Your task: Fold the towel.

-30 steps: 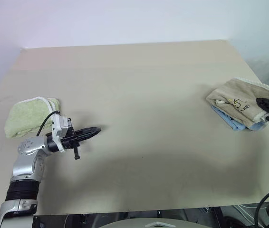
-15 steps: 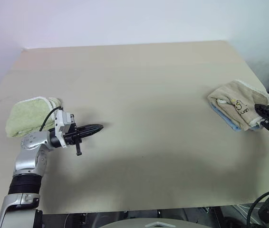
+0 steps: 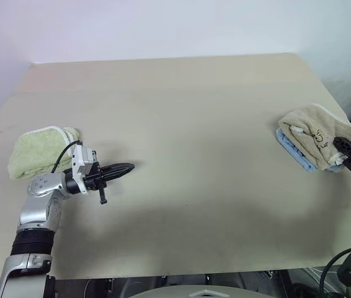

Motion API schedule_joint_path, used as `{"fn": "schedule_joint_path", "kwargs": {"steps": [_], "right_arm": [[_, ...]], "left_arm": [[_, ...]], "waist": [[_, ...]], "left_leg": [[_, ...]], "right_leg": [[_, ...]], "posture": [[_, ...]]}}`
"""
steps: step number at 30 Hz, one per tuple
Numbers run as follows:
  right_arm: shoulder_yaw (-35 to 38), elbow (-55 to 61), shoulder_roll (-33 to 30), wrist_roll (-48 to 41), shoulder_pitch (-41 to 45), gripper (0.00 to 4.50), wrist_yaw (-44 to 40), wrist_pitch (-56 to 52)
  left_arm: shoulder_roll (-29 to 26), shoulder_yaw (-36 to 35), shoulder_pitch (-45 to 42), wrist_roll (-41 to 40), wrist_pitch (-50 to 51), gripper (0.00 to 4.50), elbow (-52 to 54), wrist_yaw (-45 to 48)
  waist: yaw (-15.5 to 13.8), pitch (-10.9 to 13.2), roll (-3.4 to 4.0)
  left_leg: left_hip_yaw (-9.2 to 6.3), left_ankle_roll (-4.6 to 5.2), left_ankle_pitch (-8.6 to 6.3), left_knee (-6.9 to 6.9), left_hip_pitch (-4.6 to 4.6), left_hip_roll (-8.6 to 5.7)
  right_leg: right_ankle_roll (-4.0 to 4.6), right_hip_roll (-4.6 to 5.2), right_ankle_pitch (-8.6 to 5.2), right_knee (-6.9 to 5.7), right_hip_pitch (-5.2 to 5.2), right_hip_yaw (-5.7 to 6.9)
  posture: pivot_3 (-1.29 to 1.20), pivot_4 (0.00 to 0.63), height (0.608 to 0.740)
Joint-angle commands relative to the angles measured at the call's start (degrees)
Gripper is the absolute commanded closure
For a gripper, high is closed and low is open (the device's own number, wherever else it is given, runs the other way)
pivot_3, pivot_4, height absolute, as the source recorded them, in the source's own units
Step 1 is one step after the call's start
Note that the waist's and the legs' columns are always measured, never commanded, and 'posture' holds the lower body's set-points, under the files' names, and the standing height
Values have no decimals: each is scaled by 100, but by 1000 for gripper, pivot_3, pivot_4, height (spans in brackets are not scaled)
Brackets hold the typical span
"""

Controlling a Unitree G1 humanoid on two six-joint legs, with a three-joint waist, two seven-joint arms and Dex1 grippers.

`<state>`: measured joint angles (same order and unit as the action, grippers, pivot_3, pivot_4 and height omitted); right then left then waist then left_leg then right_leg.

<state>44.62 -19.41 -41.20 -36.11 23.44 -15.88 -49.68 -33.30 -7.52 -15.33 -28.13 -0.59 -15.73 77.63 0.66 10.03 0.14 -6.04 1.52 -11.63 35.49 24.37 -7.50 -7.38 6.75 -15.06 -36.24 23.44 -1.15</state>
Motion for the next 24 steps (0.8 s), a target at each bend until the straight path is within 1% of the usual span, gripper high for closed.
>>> {"fn": "schedule_joint_path", "kwargs": {"steps": [1, 2, 4, 10, 12, 15, 17, 20, 24], "right_arm": [[71, 49, -300, -81, 13, 877, -238, 90], [90, 3, -361, -78, 17, 535, -297, 127], [122, -98, -486, -53, 14, 53, -421, 222], [172, -442, -860, -1, 63, 53, -726, 578], [43, -425, -967, 70, 62, 53, -978, 874], [-287, -184, -1026, 102, 41, 53, -1453, 1085], [-479, -140, -1033, 129, 103, 53, -1630, 1171], [-921, 51, -913, 311, 217, 53, -1661, 1341], [-1361, -168, -751, 551, 455, 53, -1646, 1593]], "left_arm": [[-13, -58, 26, -24, -104, 4500, 62, 29], [-14, -59, 25, -21, -112, 4500, 46, 33], [-15, -60, 32, -20, -115, 4500, 39, 35], [-17, -63, 40, -26, -109, 4500, 34, 33], [-21, -66, 37, -26, -112, 4500, 12, 41], [-26, -64, 30, -18, -130, 4500, -20, 57], [-28, -66, 26, -19, -133, 4500, -32, 60], [-31, -70, 48, -20, -139, 4500, -21, 54], [-45, -87, 94, -23, -137, 4500, 15, 34]], "waist": [[0, 0, 0], [0, 0, 0], [0, 0, 0], [0, 0, 1], [1, -1, 1], [23, -1, 3], [28, -1, 3], [23, -1, 3], [9, -1, 3]], "left_leg": [[0, 0, 0, 0, 0, 0], [0, 0, 0, 0, 0, 0], [0, 0, 0, 0, 0, 0], [0, 0, 0, 1, 0, 0], [1, 0, 0, 1, 0, 0], [2, 0, 0, 1, 0, 1], [3, 0, 0, 2, -1, 4], [3, 0, 0, 10, -1, 5], [3, -1, 0, 18, 0, 4]], "right_leg": [[0, 0, 0, 0, 0, 0], [0, 0, 0, 0, 0, 0], [0, 0, 0, 0, -1, 0], [0, 0, 0, 0, -1, 1], [0, 0, 0, 0, -1, 1], [0, -1, 0, 0, 0, 2], [0, -2, 0, 0, 0, 3], [0, -3, 0, 0, -2, 3], [0, -2, 0, 0, -4, 2]], "posture": [[0, 150, 728], [0, 150, 728], [0, 150, 728], [0, 150, 728], [0, 150, 728], [0, 150, 728], [0, 150, 728], [0, 150, 728], [0, 150, 728]]}}
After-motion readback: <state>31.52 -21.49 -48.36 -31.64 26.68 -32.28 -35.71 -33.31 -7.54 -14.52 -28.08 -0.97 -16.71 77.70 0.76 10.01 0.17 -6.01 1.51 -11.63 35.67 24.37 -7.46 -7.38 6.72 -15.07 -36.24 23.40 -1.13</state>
